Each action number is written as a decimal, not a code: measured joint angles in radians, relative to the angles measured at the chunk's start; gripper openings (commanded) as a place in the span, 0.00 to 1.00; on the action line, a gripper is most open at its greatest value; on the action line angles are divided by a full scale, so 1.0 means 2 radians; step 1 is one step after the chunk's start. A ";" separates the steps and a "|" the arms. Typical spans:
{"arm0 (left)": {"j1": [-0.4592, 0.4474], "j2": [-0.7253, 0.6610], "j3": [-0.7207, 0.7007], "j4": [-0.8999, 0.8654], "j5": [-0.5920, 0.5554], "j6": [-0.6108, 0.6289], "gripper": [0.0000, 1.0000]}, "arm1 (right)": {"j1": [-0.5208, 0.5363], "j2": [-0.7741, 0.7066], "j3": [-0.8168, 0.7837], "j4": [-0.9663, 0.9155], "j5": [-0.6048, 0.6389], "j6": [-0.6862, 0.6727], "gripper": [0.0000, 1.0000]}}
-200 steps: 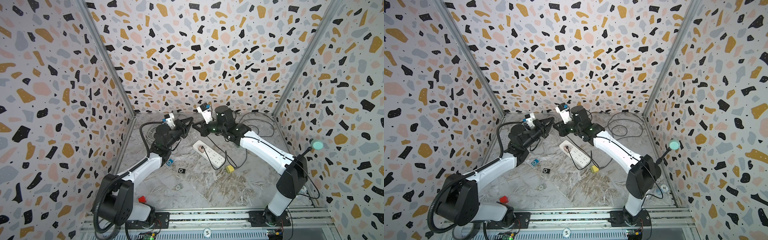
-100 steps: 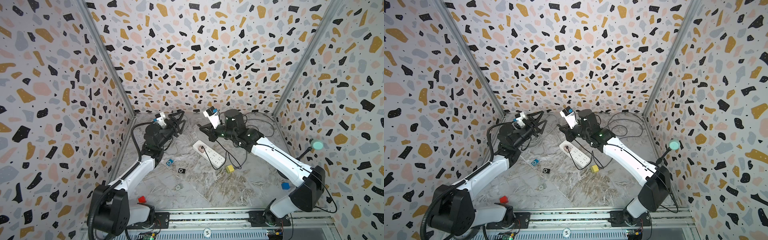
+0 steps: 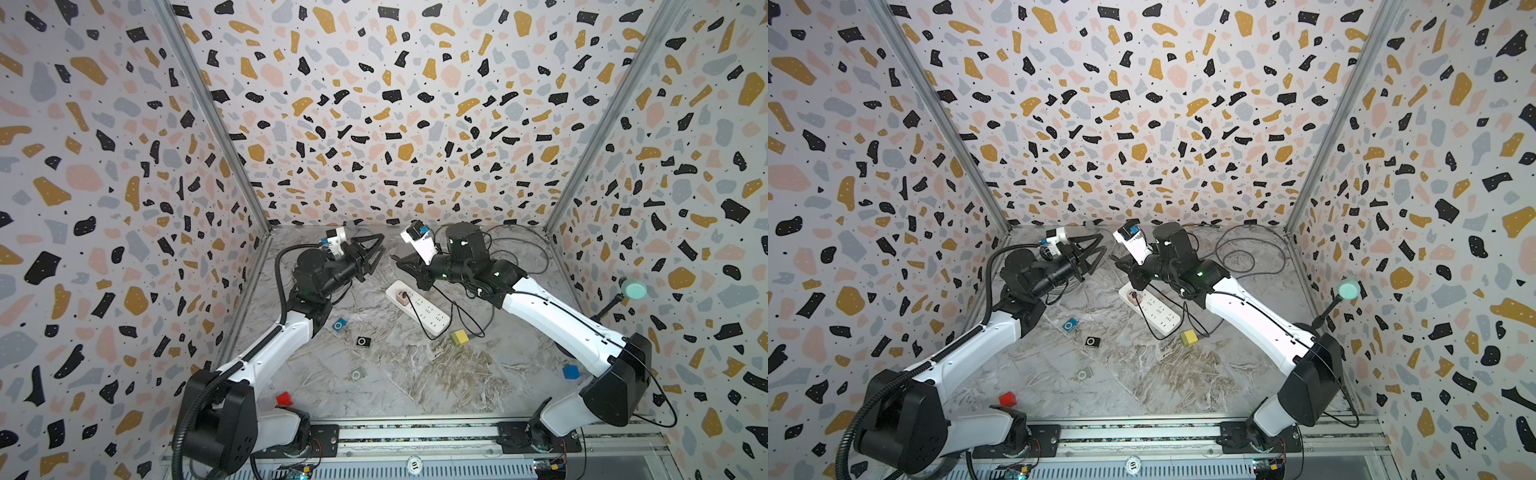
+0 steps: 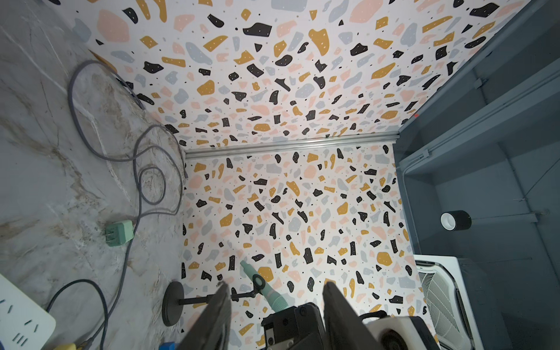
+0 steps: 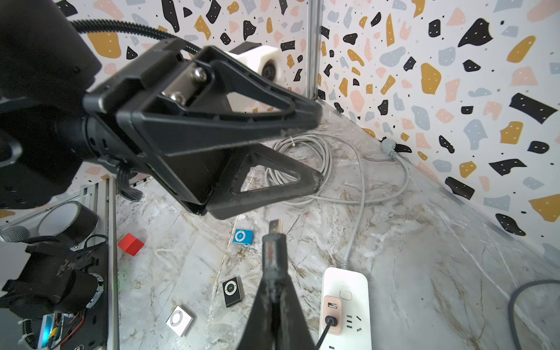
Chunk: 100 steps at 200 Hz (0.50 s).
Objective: Charge mp3
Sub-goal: Pick up the charging cable from the center of the board.
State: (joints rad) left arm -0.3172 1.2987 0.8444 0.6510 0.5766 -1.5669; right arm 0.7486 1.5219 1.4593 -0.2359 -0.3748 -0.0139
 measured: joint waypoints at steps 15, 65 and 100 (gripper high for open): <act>-0.006 0.005 0.000 0.000 0.006 0.004 0.44 | 0.002 0.002 0.000 -0.001 -0.002 -0.004 0.00; -0.023 0.018 0.002 -0.002 0.024 0.015 0.29 | 0.006 0.007 0.000 -0.011 -0.010 -0.011 0.00; -0.030 0.019 0.002 -0.004 0.030 0.019 0.12 | 0.008 0.009 0.000 -0.014 -0.011 -0.011 0.00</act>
State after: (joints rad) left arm -0.3763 1.3376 0.8494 0.6426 0.6357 -1.5284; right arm 0.7643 1.5398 1.4593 -0.2634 -0.3962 -0.0360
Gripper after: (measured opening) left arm 0.166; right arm 0.073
